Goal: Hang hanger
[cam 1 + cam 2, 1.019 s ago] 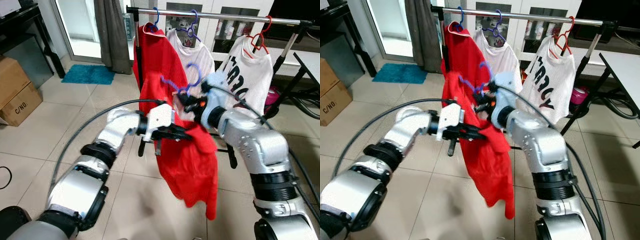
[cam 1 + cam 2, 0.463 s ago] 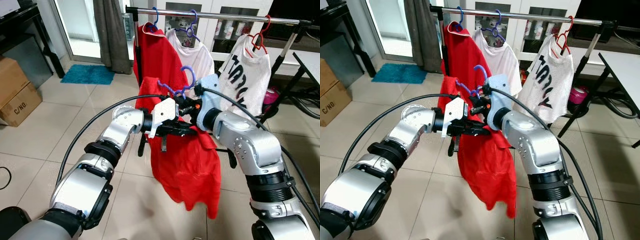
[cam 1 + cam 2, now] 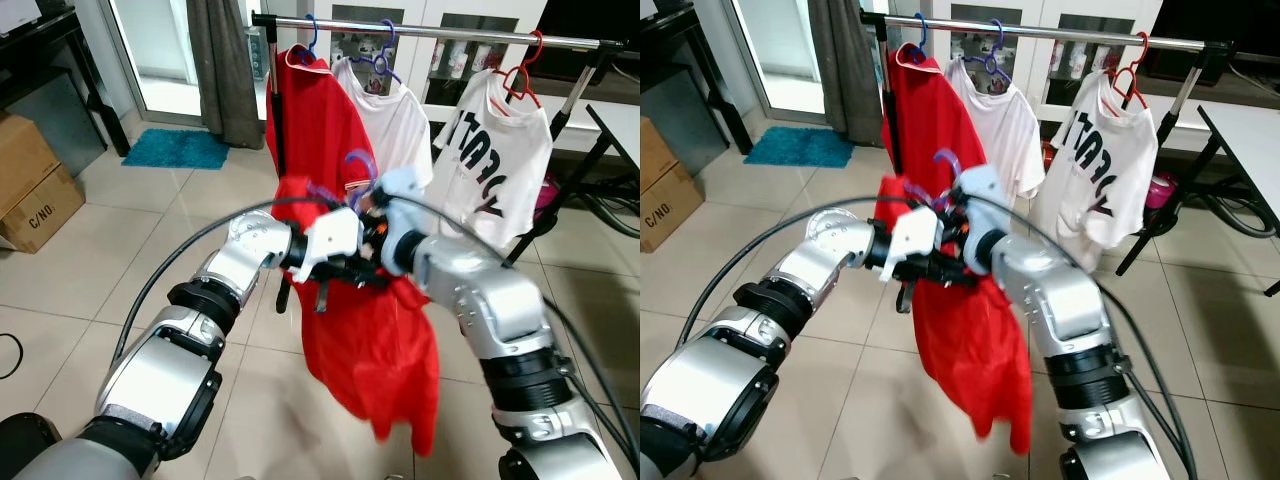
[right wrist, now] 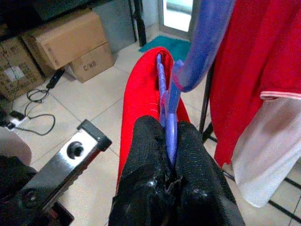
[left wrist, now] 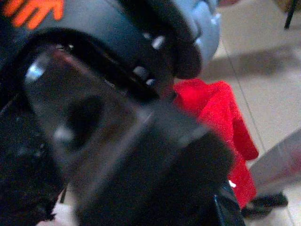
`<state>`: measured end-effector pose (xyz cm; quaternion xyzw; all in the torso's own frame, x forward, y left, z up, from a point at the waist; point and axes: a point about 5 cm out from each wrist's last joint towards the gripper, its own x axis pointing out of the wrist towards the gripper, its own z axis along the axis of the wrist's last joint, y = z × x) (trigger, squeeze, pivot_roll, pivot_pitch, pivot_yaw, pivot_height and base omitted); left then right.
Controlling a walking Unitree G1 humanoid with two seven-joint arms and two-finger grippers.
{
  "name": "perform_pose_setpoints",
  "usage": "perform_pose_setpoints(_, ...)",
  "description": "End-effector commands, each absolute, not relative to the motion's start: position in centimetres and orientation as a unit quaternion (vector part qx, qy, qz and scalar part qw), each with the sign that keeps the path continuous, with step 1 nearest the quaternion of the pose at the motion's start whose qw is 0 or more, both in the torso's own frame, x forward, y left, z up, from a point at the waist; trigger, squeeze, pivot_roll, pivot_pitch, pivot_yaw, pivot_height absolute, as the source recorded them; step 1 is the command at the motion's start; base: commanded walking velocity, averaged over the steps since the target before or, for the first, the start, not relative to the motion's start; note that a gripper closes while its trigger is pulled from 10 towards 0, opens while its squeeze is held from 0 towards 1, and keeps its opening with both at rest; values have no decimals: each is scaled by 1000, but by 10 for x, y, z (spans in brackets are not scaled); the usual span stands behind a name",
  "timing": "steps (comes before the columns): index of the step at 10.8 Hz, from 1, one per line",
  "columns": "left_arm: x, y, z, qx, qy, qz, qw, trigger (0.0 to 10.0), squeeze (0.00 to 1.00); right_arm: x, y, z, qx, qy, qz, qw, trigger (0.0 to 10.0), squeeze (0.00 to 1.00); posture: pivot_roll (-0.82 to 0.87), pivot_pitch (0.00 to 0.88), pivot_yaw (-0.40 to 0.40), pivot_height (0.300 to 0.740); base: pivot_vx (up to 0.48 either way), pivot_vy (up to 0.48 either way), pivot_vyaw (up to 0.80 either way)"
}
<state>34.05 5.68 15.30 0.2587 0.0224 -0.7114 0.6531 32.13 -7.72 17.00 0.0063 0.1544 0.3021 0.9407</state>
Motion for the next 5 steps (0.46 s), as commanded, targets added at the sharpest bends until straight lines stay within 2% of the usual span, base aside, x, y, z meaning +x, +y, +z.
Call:
perform_pose_setpoints(1, 341, 54, 159, 292, 8, -711, 640, 0, 0, 322, -72, 180, 8, 121, 315, 941, 10000, 0, -195, 0, 34, 740, 0, 0, 0)
perform_pose_setpoints(3, 339, 64, 154, 318, 24, -711, 627, 0, 0, 329, -83, 181, 8, 113, 291, 950, 10000, 0, -186, 0, 26, 740, 0, 0, 0)
perform_pose_setpoints(5, 331, 58, 152, 318, 0, -725, 611, 0, 0, 340, -94, 185, 26, 97, 239, 966, 10000, 0, -189, 0, 26, 740, 0, 0, 0)
